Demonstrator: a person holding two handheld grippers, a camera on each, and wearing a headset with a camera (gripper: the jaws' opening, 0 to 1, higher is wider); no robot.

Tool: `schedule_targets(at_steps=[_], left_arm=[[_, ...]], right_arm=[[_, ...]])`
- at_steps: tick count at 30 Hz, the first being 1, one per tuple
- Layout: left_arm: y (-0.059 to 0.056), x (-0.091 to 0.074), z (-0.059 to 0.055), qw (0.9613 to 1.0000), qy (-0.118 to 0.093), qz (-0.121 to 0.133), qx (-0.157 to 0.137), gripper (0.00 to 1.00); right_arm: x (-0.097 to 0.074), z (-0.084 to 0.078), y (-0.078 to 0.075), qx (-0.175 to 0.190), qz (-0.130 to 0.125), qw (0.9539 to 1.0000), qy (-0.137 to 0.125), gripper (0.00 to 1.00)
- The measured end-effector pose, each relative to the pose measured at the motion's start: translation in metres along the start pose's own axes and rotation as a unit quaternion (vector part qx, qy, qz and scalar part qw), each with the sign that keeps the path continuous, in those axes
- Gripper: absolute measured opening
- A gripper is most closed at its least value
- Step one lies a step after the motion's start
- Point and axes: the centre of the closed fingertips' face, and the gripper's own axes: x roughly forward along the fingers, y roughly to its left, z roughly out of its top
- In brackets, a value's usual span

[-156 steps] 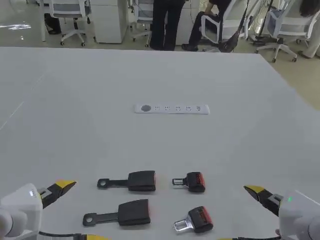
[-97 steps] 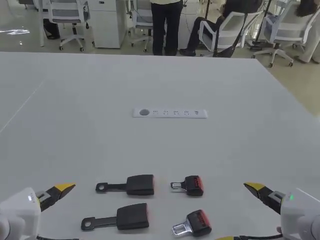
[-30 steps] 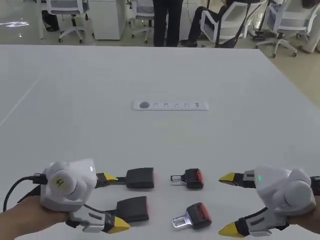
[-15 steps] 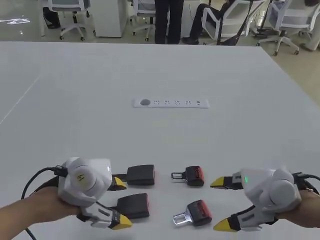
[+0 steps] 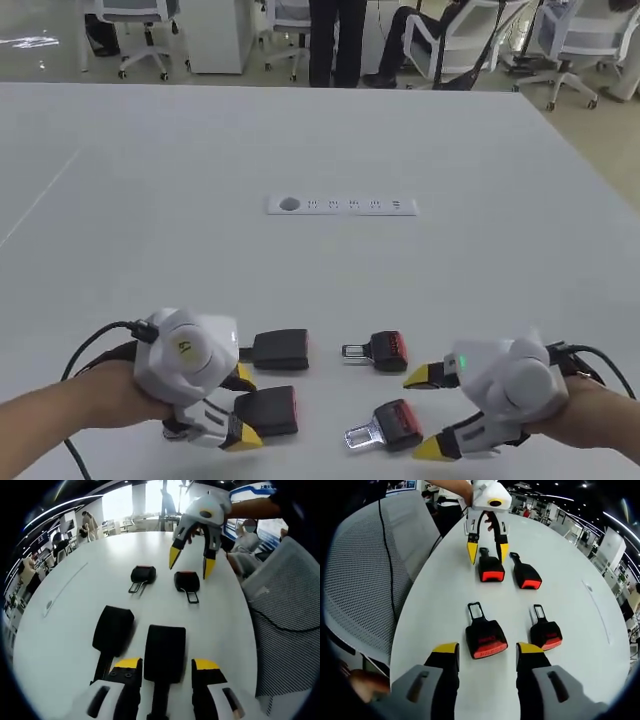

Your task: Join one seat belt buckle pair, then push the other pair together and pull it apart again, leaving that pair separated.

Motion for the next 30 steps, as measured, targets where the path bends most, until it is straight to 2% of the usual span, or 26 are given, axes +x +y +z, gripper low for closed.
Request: schedule_targets(at_steps=[3, 6, 8, 10, 12, 15, 18, 22, 23, 27, 30], left_arm=[[0.003, 0.003, -0.003, 1.0, -0.001, -0.004, -0.006, 0.4], [0.0, 0.001, 0.0, 1.0, 0.002, -0.008, -0.005, 0.39], [0.004, 0.003, -0.004, 0.9999, 0.003, -0.009, -0.005, 0.38], [-0.001, 0.0, 0.001, 0.9999, 0.005, -0.009, -0.004, 0.36], [0.005, 0.003, -0.004, 0.9999, 0.008, -0.008, 0.0, 0.34], [0.003, 0.002, -0.001, 0.9999, 0.011, -0.009, 0.008, 0.33], [0.005, 0.004, -0.004, 0.9997, 0.012, -0.01, 0.017, 0.32], [0.0, 0.001, -0.001, 0.9994, 0.009, -0.014, 0.029, 0.32], [-0.004, -0.001, 0.003, 0.9993, 0.009, -0.015, 0.033, 0.32], [0.0, 0.002, -0.001, 0.9985, 0.011, -0.02, 0.049, 0.32], [-0.003, 0.001, 0.0, 0.998, 0.014, -0.022, 0.058, 0.32]], right_arm=[[0.003, 0.001, 0.001, 0.0, 0.004, 1.0, 0.001, 0.42], [0.007, -0.001, 0.002, -0.001, 0.01, 0.9999, 0.005, 0.39], [0.01, -0.002, 0.001, -0.001, 0.012, 0.9999, 0.007, 0.39], [0.013, -0.004, 0.001, 0.0, 0.014, 0.9999, 0.008, 0.38], [0.014, -0.005, 0.0, -0.001, 0.013, 0.9998, 0.012, 0.36], [0.016, -0.007, -0.002, 0.0, 0.009, 0.9998, 0.017, 0.35], [0.014, -0.007, -0.002, -0.002, 0.007, 0.9998, 0.021, 0.34], [0.015, -0.009, -0.002, 0.002, 0.004, 0.9997, 0.023, 0.33], [0.015, -0.009, -0.002, 0.004, 0.003, 0.9997, 0.023, 0.32], [0.017, -0.012, -0.004, 0.011, 0.001, 0.9997, 0.02, 0.32], [0.017, -0.012, -0.004, 0.013, -0.001, 0.9997, 0.02, 0.32]])
